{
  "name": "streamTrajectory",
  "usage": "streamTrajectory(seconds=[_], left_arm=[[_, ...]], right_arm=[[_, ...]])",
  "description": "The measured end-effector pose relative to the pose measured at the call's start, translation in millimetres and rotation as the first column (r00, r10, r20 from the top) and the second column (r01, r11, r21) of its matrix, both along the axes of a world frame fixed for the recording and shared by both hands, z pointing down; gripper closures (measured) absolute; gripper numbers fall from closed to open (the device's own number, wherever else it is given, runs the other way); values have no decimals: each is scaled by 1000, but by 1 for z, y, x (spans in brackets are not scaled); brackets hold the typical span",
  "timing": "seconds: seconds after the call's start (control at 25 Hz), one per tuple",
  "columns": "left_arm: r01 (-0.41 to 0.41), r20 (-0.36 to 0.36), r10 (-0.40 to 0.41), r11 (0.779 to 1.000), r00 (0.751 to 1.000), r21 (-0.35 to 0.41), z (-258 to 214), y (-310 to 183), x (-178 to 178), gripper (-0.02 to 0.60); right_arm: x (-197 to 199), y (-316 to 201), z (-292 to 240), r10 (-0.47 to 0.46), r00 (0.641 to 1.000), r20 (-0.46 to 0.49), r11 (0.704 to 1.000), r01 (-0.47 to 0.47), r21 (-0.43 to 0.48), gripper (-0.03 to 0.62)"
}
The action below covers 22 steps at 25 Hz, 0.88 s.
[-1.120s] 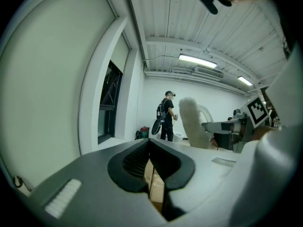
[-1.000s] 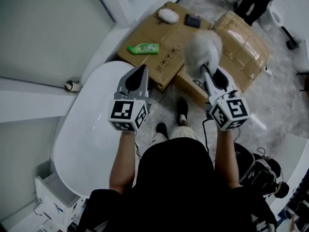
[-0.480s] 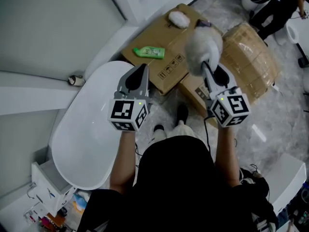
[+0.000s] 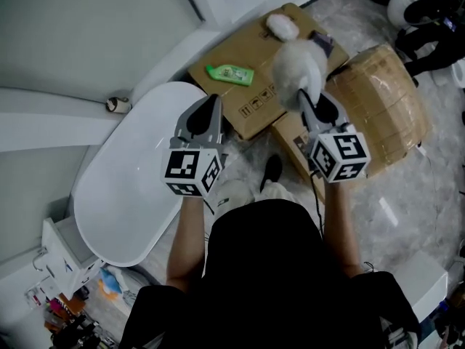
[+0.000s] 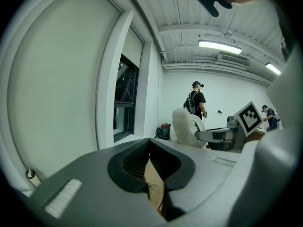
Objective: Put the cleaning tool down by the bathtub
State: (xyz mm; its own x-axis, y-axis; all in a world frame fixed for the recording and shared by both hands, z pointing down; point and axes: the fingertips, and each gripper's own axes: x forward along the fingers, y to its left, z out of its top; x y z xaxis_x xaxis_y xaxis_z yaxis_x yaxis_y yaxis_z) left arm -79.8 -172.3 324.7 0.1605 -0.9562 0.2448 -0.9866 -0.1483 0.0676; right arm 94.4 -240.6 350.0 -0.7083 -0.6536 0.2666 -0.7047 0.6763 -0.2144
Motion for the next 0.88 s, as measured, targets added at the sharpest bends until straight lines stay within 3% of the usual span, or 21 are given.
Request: streamTrajectory(seconds=[0.36, 0.88], left_arm=[[8, -7, -9, 999, 1000, -46, 19, -3, 13, 583], [-16, -74, 10, 997, 997, -80, 46, -24, 2, 583]], right_arm=[[4, -9, 37, -19, 1000, -19, 997, 17, -78, 494], [-13, -24, 87, 14, 995, -99, 986, -30, -166, 494]])
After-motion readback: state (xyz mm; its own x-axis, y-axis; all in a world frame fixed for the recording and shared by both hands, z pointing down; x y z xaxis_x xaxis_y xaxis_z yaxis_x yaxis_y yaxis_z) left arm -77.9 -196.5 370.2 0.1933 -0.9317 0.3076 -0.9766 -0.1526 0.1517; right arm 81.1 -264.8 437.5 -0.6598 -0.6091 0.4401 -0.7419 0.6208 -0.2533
